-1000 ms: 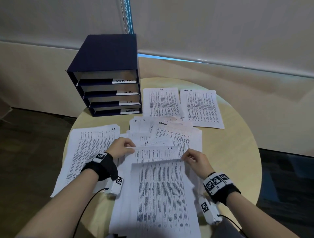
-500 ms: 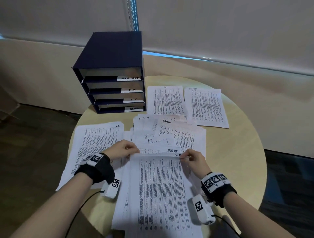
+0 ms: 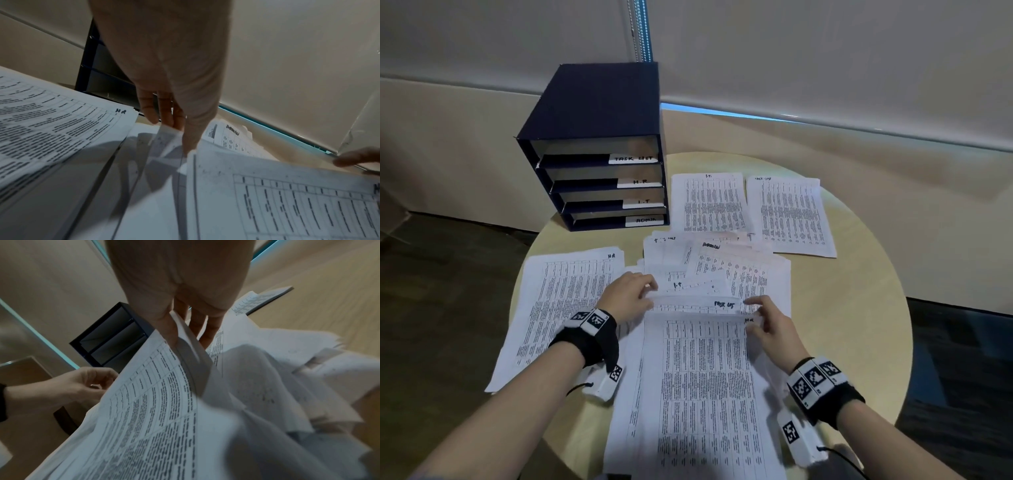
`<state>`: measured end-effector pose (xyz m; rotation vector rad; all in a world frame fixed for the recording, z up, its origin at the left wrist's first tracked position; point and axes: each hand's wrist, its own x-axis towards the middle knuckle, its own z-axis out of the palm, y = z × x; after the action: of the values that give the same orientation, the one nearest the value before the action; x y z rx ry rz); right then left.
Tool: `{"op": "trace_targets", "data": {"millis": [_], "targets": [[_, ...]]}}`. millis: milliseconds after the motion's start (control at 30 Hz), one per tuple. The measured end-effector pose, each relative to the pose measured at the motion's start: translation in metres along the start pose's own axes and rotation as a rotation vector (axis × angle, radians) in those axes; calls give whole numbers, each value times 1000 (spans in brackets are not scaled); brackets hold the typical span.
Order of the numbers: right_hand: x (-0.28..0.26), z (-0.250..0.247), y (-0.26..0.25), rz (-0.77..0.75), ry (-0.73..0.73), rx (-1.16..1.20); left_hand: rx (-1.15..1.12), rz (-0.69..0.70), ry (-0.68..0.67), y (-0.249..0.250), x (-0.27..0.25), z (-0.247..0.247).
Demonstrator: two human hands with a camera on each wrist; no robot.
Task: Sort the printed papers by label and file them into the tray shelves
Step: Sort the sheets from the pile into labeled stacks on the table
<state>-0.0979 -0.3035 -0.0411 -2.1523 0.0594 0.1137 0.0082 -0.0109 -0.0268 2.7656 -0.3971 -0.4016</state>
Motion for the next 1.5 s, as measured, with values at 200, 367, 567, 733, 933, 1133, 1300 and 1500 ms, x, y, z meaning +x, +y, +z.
{"op": "trace_targets", "data": {"millis": [200,367,567,733,933,1133,1300,1500], "targets": [[10,-3,-1,48,-54,37,-41,46,-104,-6,-16,5],[12,4,-1,76,-108,66,-68,101,-96,-7,-19,9],[14,5,2,28,-92,7,28,154,-117,-3,-11,8],[19,2,5,31,-96,-33,-6,301,-6,2,-26,6],[26,9,-1,40,-122,-46,-87,217,-70,-4,-38,9],[39,13,-8,46,-132,-56,-133,30,-177,-1,-13,17],[41,5,-1,56,-75,-55,-148,230,-56,23,-13,25],[36,-4,12,140,-25,-19,-113,293,-124,43,-5,30]]}}
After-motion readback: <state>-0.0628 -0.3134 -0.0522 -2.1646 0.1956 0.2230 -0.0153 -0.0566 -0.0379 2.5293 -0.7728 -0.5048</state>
